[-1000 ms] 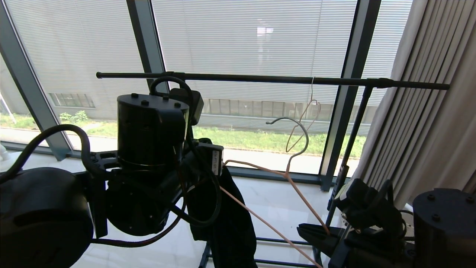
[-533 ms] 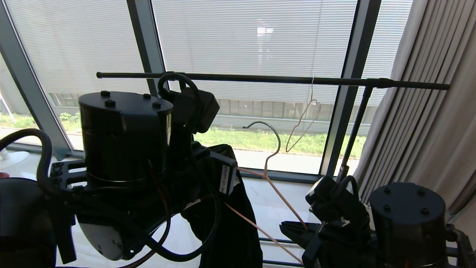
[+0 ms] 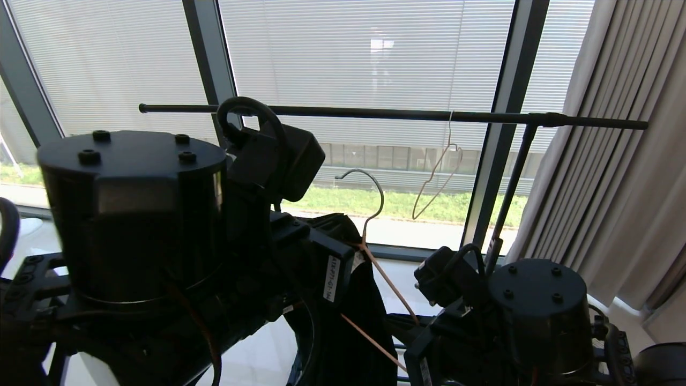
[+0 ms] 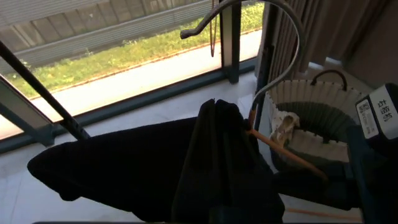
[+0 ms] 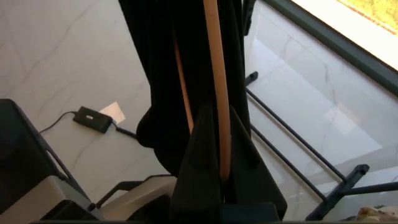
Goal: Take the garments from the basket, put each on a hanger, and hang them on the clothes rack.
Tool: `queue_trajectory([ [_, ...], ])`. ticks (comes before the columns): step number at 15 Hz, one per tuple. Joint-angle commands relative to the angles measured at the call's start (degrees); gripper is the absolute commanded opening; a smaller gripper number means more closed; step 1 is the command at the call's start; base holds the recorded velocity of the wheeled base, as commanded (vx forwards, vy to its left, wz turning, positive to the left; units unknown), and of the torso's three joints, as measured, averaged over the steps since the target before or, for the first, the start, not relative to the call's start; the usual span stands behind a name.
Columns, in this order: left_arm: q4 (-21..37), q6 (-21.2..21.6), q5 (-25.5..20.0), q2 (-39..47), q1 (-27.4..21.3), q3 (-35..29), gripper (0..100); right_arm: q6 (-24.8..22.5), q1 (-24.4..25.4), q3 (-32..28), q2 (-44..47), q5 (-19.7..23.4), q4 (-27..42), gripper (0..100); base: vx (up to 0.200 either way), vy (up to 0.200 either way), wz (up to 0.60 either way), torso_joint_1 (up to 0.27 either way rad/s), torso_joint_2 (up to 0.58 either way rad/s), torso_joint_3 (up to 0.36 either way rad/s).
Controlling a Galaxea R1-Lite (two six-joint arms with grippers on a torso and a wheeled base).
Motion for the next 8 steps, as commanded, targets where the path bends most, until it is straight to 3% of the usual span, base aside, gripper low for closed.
queue_trajectory([
  [1, -0.03, 1.51, -0.08, -3.14, -0.1, 2.01, 0, 1.27, -0.08, -0.12, 0.42, -1.31, 0.06, 0, 0.0, 0.0, 0.0, 0.0, 0.0, 0.0],
  [4, -0.03, 4.67, -0.16, -4.9, -0.1, 4.82, 0, 2.76, -0.08, -0.47, 0.33, -3.5, -0.03, 0, 0.0, 0.0, 0.0, 0.0, 0.0, 0.0],
  [5, -0.03, 4.76, -0.16, -4.55, -0.1, 4.47, 100, 2.76, -0.08, -1.18, 0.33, -4.12, -0.56, 0, 0.0, 0.0, 0.0, 0.0, 0.0, 0.0],
  [8, -0.12, 4.94, -0.08, -4.2, 0.6, 3.33, 100, 2.5, -0.08, -1.7, 0.33, -5.0, -1.44, 0, 0.0, 0.0, 0.0, 0.0, 0.0, 0.0],
])
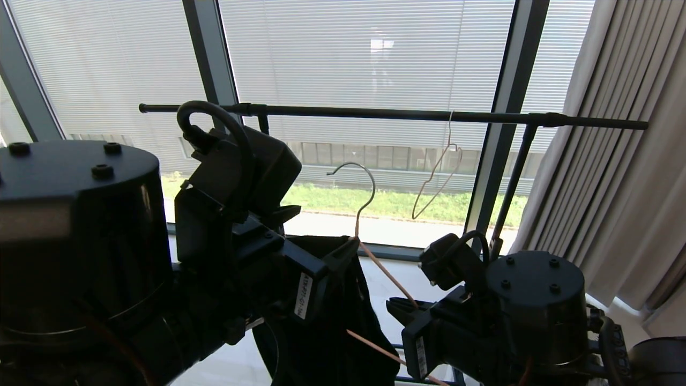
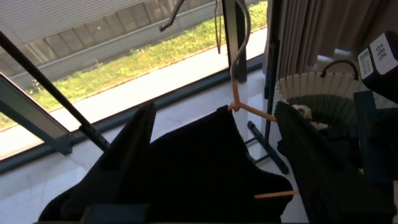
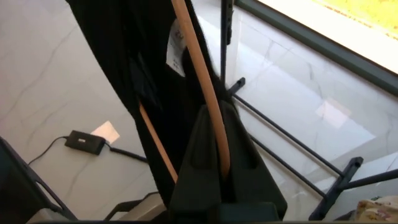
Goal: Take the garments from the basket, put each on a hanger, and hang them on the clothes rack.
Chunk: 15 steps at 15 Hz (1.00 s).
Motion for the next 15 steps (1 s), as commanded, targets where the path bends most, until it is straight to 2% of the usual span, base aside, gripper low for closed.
queue_trajectory([
  [1, 0.12, 0.1, 0.07, -0.13, 1.17, -0.18, 100, -0.12, 0.03, -0.13, -0.15, -0.83, -0.27, 0, 0.0, 0.0, 0.0, 0.0, 0.0, 0.0],
  [4, 0.12, 0.19, 0.07, -1.71, 4.51, 0.17, 100, -2.14, -0.23, 0.22, 0.03, -2.23, -3.87, 0, 0.0, 0.0, 0.0, 0.0, 0.0, 0.0],
  [6, 0.12, 0.19, -0.02, -3.64, 6.53, 1.84, 100, -7.59, -1.73, 1.8, 1.08, -2.23, -10.29, 0, 0.0, 0.0, 0.0, 0.0, 0.0, 0.0],
  [8, 0.12, 0.19, -0.98, -6.54, 6.53, 5.0, 100, -12.6, -4.45, 4.79, 0.47, -1.79, -13.36, 0, 0.0, 0.0, 0.0, 0.0, 0.0, 0.0],
  [10, 0.12, 1.77, -7.31, -11.11, 6.53, 10.01, 100, -14.36, -6.56, 7.96, -2.26, 0.14, -15.12, 0, 0.0, 0.0, 0.0, 0.0, 0.0, 0.0],
  [12, 0.12, 7.31, -14.96, -14.81, 6.53, 16.69, 100, -19.2, -8.05, 12.35, -6.21, 4.45, -15.74, 0, 0.0, 0.0, 0.0, 0.0, 0.0, 0.0],
  [13, 0.12, 8.45, -17.24, -14.98, 6.53, 18.98, 100, -20.34, -8.05, 13.67, -7.35, 5.24, -16.35, 0, 0.0, 0.0, 0.0, 0.0, 0.0, 0.0],
  [15, 0.12, 8.54, -18.21, -14.28, 6.53, 20.03, 100, -21.39, -8.05, 15.34, -8.14, 5.24, -18.11, 0, 0.0, 0.0, 0.0, 0.0, 0.0, 0.0],
])
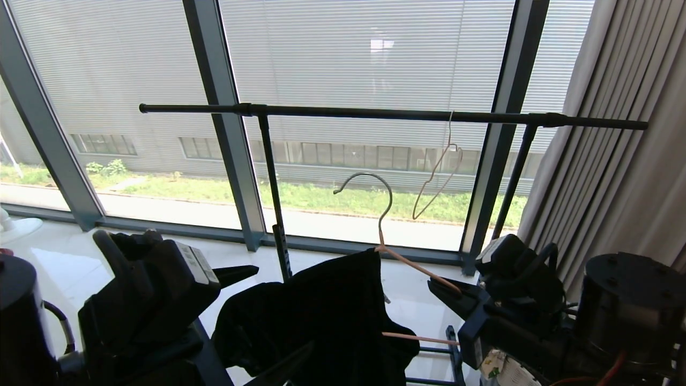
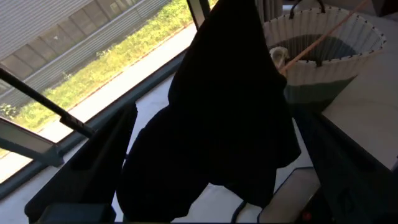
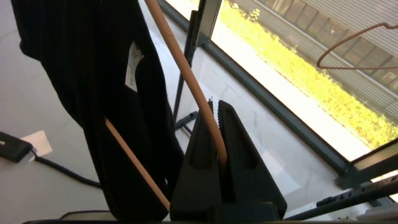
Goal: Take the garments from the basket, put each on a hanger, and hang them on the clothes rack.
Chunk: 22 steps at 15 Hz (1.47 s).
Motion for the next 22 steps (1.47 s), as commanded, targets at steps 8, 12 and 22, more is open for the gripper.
queue_trajectory([
  [8, -0.1, -0.07, -7.93, 3.45, 0.0, 2.19, 100, -8.52, 4.58, 4.93, -3.99, 0.84, -5.71, 0, 0.0, 0.0, 0.0, 0.0, 0.0, 0.0],
  [12, -0.1, -0.34, -7.84, 3.71, 1.23, 3.07, 100, -12.38, 6.95, 4.93, -4.25, 1.01, -7.47, 0, 0.0, 0.0, 0.0, 0.0, 0.0, 0.0],
  [22, -0.18, -1.48, -7.84, 3.89, 1.49, 2.89, 0, -13.7, 13.28, 4.75, -5.22, 0.75, -7.56, 0, 0.0, 0.0, 0.0, 0.0, 0.0, 0.0],
])
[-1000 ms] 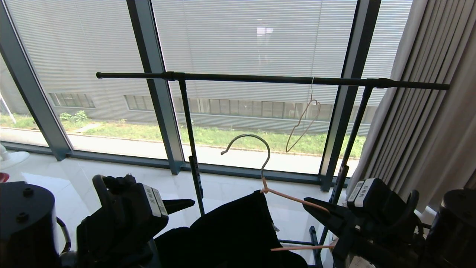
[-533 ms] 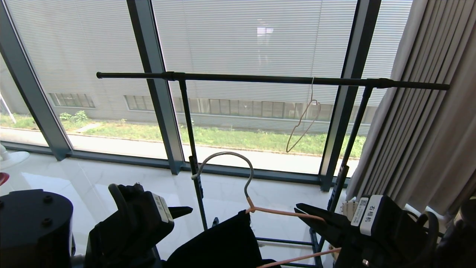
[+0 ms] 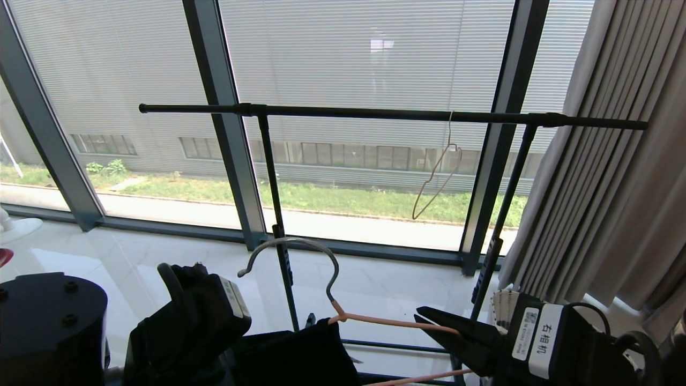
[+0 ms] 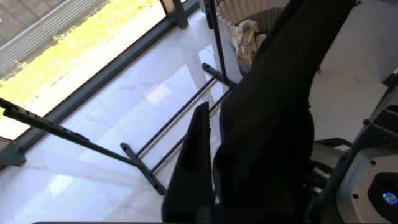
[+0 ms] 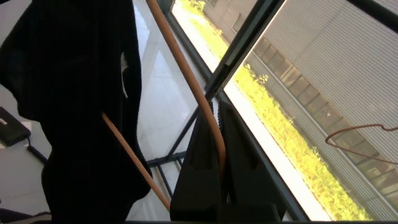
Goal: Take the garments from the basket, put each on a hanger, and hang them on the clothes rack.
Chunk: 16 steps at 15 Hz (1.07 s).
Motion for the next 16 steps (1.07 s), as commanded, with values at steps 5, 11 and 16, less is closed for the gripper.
queue_trajectory([
  [5, -3.5, -0.27, 0.23, 0.35, 0.69, 1.17, 0, -0.3, 1.25, 0.69, -0.49, -0.23, -0.02, 100, 0.0, 0.0, 0.0, 0.0, 0.0, 0.0],
  [11, -3.5, 0.17, 5.68, 0.79, 4.2, 3.19, 0, -0.92, -0.95, 4.55, -0.93, -2.43, -0.02, 100, 0.0, 0.0, 0.0, 0.0, 0.0, 0.0],
  [16, -5.79, 0.26, 9.11, 0.7, 6.05, 3.19, 0, 2.42, -2.71, 7.89, -1.37, -1.64, -0.02, 100, 0.0, 0.0, 0.0, 0.0, 0.0, 0.0],
])
